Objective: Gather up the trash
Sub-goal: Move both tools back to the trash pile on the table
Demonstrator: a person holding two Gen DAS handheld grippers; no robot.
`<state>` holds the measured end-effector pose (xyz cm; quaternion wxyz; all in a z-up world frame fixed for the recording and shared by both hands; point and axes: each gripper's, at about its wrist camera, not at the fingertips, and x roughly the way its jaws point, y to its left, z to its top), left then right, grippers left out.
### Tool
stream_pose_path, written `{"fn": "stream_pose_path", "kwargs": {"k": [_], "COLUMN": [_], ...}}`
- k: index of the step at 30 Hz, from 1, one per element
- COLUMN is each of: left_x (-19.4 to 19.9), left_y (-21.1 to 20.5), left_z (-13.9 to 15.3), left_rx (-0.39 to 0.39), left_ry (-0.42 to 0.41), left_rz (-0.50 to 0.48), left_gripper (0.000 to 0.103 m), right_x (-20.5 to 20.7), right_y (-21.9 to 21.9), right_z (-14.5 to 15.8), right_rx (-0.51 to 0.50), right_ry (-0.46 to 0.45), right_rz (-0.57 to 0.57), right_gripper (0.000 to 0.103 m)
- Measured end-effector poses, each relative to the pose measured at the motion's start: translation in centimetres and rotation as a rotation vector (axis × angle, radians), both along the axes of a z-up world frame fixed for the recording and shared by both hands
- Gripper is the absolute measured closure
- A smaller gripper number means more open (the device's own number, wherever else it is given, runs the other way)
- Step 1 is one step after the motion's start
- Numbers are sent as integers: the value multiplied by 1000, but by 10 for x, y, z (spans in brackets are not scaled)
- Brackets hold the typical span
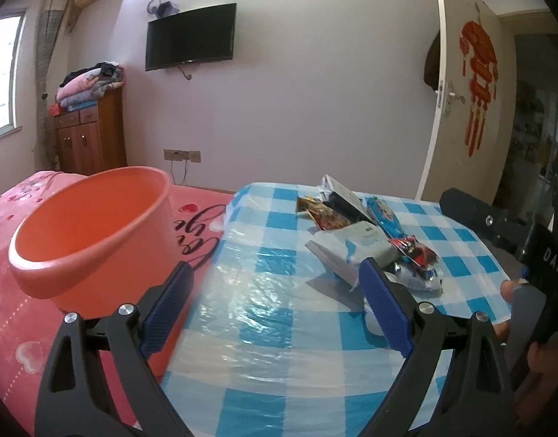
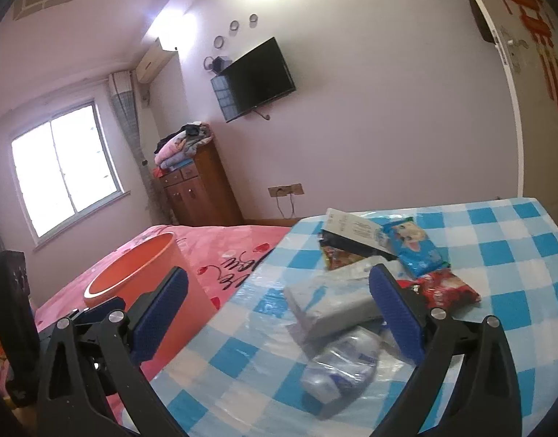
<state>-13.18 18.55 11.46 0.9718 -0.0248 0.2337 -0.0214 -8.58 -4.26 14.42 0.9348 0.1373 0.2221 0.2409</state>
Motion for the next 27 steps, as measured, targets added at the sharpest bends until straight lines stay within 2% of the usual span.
{"fn": "stream_pose_path", "kwargs": {"k": [10,17,20,22,27], "left_x": [17,43,60,74,123], "left_y": [-36,-68,-82,-91,-110], "left_z": [-9,-11,-10,-10,-17], "left_rx": [44,115,163,190,211], "left_ry": [52,87,87,114,234], "left_rz": [-66,-158,-212,-268,-427], "left_gripper": [11,11,11,11,11], "right_x": [10,29,39,44,53], "right_y": [-45,-82,-100,-113,-141], "right_z": [-21,-49,-65,-75,-91], "right_rx": [31,89,149,198,335], "right_ry": [77,234,323,363,420], "right_rz": [-79,-129,-134,-147,-144], "right_gripper": [5,5,5,5,5]}}
